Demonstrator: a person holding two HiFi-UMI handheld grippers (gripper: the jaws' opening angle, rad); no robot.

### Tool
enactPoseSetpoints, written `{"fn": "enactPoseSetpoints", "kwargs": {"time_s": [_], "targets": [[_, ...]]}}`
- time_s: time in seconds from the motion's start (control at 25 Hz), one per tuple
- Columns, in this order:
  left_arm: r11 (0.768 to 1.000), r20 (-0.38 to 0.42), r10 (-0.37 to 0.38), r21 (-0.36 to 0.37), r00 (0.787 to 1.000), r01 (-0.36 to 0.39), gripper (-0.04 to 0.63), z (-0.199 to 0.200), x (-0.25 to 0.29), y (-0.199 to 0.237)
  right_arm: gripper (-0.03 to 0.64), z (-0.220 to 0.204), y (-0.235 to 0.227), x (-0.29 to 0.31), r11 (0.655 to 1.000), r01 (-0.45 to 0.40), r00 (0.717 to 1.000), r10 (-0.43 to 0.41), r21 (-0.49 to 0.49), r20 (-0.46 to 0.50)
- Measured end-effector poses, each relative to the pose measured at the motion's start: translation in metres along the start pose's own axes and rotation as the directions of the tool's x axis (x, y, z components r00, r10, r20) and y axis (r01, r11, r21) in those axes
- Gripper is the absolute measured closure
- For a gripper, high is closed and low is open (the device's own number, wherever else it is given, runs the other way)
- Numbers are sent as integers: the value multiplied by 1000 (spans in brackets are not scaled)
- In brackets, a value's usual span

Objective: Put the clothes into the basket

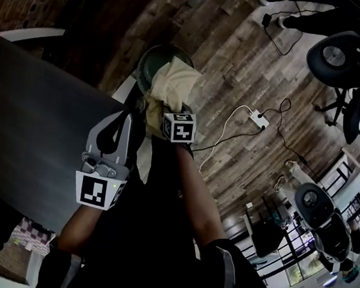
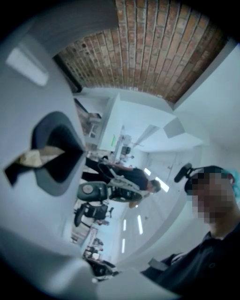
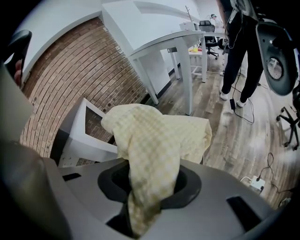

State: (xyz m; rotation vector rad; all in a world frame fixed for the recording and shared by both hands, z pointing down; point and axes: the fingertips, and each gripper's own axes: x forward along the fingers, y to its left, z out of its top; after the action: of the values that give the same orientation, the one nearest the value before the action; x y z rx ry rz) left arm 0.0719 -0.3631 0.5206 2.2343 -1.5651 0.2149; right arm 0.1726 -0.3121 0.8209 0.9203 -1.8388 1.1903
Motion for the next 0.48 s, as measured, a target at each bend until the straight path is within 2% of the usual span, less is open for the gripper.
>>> {"fn": "enactPoseSetpoints", "kwargs": {"time_s": [0.16, 0.32, 0.48], "targets": [[1000, -12, -1, -6, 1000, 1, 592, -8, 0, 1, 477, 0, -2, 10, 1000, 0, 1000, 0, 8, -22], [1000, -24, 2, -11, 1000, -2, 592, -3, 1, -1, 407, 2, -4, 11, 1000, 10, 999, -10, 4, -49], [1000, -28, 7, -18, 1000, -7, 592, -6, 3, 5, 405, 9, -7, 15, 1000, 18, 999, -19, -13, -32]]}}
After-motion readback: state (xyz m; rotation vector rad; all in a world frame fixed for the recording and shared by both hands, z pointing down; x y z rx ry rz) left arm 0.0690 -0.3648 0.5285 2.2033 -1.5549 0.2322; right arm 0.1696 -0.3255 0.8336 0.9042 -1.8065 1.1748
